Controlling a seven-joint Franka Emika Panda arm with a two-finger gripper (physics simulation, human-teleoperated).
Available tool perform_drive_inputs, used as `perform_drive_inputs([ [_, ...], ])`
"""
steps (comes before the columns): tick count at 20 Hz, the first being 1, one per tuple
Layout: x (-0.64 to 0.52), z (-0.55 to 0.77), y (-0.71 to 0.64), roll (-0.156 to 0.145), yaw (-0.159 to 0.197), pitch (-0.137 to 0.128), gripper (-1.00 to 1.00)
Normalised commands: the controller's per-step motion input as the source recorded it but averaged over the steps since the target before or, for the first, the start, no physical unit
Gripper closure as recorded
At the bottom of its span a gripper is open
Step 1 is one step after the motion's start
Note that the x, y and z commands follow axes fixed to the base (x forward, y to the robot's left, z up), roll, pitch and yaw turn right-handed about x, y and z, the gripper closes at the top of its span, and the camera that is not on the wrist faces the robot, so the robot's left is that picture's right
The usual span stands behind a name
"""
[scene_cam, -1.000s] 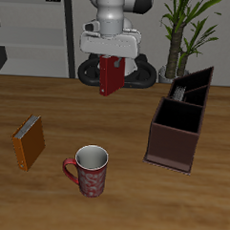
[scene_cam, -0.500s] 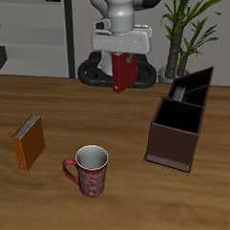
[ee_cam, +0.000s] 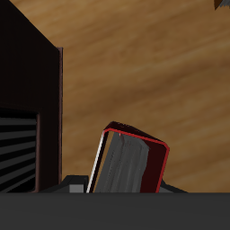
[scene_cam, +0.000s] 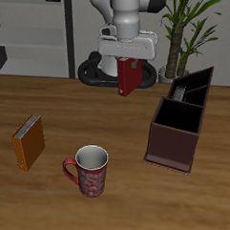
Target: Place the striped book into the left desk caddy's front compartment and place the red book into the left desk caddy's left compartment and place the orange book into the left desk caddy's back compartment
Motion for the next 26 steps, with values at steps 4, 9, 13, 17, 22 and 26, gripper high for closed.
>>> perform_drive_inputs([
  [4, -0.23, -0.18, 0.1, 0.019, -0.032, -0.003, 1.0],
  [9, -0.27, -0.19, 0.19, 0.03, -0.025, 0.007, 1.0],
  [13, -0.22, -0.18, 0.14, 0.021, -0.004, -0.001, 1.0],
  [17, -0.29, -0.14, 0.29, 0.024, 0.065, -0.034, 1.0],
  [22, -0.28, -0.07, 0.28, 0.035, 0.039, -0.027, 1.0],
  [26, -0.21, -0.01, 0.07, 0.013, 0.009, -0.026, 1.0],
])
